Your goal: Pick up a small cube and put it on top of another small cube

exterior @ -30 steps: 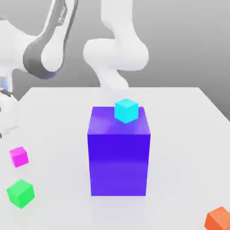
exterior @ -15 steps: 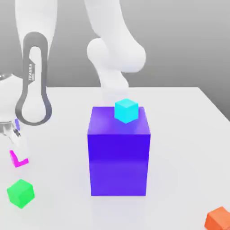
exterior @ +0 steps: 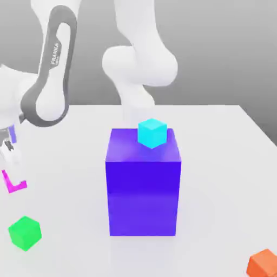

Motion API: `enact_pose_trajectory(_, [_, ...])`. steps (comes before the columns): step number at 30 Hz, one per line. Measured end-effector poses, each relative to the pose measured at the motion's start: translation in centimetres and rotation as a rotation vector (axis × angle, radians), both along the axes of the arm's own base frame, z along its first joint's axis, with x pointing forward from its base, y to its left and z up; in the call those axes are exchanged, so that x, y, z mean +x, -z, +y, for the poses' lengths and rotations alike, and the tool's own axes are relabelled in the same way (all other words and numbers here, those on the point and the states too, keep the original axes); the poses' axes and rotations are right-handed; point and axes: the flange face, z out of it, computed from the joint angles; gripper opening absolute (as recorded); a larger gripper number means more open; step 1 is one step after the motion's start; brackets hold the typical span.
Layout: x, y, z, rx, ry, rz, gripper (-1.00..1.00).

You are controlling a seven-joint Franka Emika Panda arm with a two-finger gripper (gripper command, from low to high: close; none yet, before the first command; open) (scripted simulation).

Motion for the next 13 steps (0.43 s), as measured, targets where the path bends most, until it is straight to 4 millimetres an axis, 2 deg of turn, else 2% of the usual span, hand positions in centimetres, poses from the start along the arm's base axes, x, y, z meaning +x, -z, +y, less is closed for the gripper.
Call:
enact_pose_trajectory(5, [6.4,-1.9,3.6,0.001,0.036,-0.001,-1.0])
enact_pose_trajectory(7, [7.3,-0.4,4.1,0.0,0.041,-0.001,-1.0])
enact_pose_trajectory(9, [7.6,2.0,4.2,0.0,0.042,-0.001,-1.0])
enact_pose_trajectory(10, [7.6,3.2,4.3,0.0,0.043,-0.001,1.0])
enact_pose_trajectory(13, [7.6,3.2,4.3,0.0,0.043,-0.001,1.0])
